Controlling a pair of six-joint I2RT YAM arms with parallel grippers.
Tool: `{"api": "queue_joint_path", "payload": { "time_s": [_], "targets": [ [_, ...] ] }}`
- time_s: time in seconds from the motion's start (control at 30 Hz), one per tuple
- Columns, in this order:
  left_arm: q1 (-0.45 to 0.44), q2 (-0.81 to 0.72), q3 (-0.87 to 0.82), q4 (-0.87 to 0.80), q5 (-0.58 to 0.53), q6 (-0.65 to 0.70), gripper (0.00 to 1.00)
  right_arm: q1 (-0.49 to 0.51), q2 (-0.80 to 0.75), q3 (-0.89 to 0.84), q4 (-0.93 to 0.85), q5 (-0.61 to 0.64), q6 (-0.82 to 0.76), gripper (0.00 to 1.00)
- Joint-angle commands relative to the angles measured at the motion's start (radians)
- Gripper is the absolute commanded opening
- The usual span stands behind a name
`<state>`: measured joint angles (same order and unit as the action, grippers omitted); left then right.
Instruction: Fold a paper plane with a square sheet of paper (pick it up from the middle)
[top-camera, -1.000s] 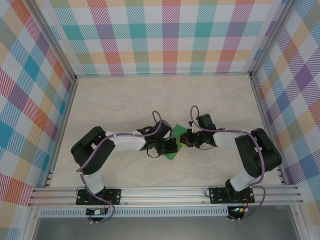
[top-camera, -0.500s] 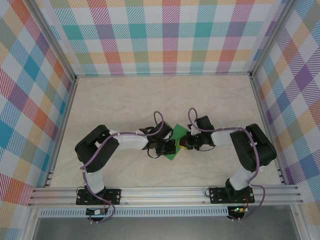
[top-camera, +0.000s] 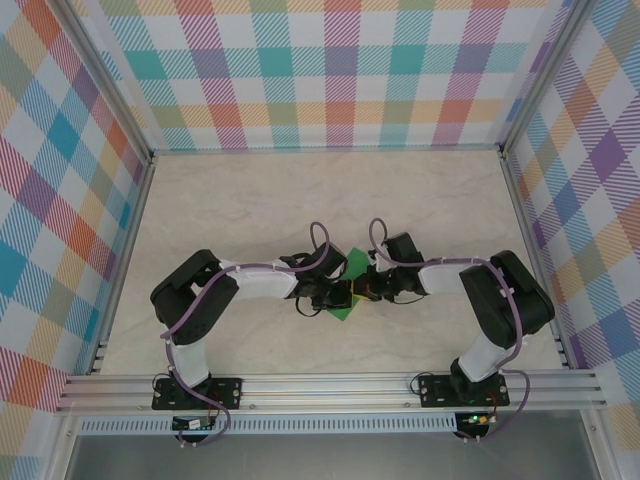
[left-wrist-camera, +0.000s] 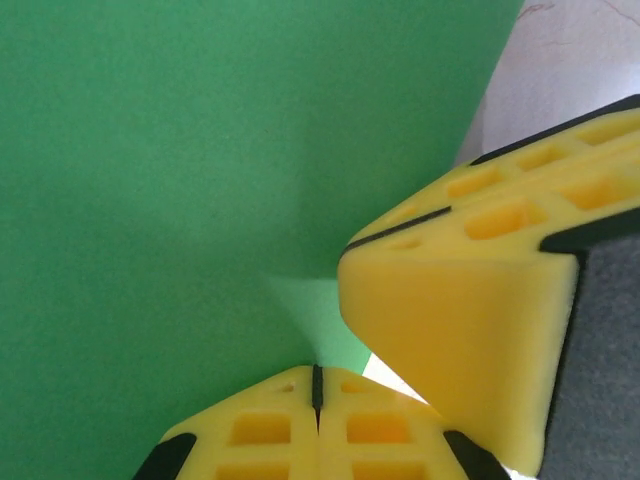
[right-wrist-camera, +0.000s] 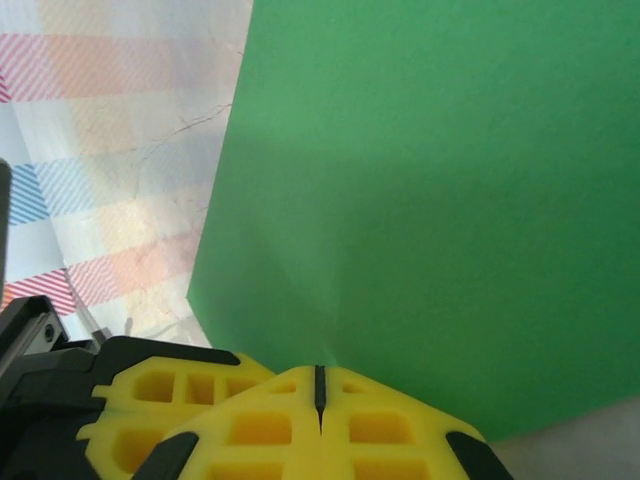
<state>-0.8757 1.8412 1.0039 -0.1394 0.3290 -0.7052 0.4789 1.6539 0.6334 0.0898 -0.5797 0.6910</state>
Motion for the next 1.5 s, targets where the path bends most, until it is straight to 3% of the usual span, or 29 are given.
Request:
{"api": "queue_joint_path", "payload": {
  "time_s": [0.0, 0.13, 0.37, 0.53, 0.73, 0.97, 1.33, 1.47],
  "targets": [
    [-0.012, 0.024, 0.004, -0.084, -0.058, 0.024, 0.0, 0.007, 0.025, 0.021, -0.029, 0.037, -0.022, 0.0],
    [-0.012, 0.023, 0.0, -0.117, -0.075, 0.024, 0.0, -0.03, 0.049, 0.049, -0.072, 0.091, -0.039, 0.0],
    [-0.011, 0.024, -0.033, -0.131, -0.093, 0.018, 0.0, -0.212, 0.114, 0.139, -0.121, 0.154, -0.055, 0.0],
    [-0.011, 0.021, -0.04, -0.13, -0.101, 0.018, 0.0, -0.283, 0.126, 0.216, -0.161, 0.193, -0.059, 0.0],
    [-0.011, 0.025, -0.012, -0.13, -0.089, 0.028, 0.0, -0.266, 0.026, 0.195, -0.12, 0.111, -0.059, 0.0],
    [-0.011, 0.033, 0.052, -0.13, -0.076, 0.044, 0.0, -0.13, -0.014, 0.076, -0.031, 0.01, -0.011, 0.0],
    [-0.01, 0.002, 0.095, 0.016, 0.027, 0.053, 0.0, -0.109, 0.06, 0.056, -0.08, 0.059, -0.031, 0.0],
    [-0.01, 0.037, 0.112, -0.001, 0.026, 0.064, 0.0, -0.109, 0.075, 0.063, -0.094, 0.075, -0.034, 0.0]
  ]
}}
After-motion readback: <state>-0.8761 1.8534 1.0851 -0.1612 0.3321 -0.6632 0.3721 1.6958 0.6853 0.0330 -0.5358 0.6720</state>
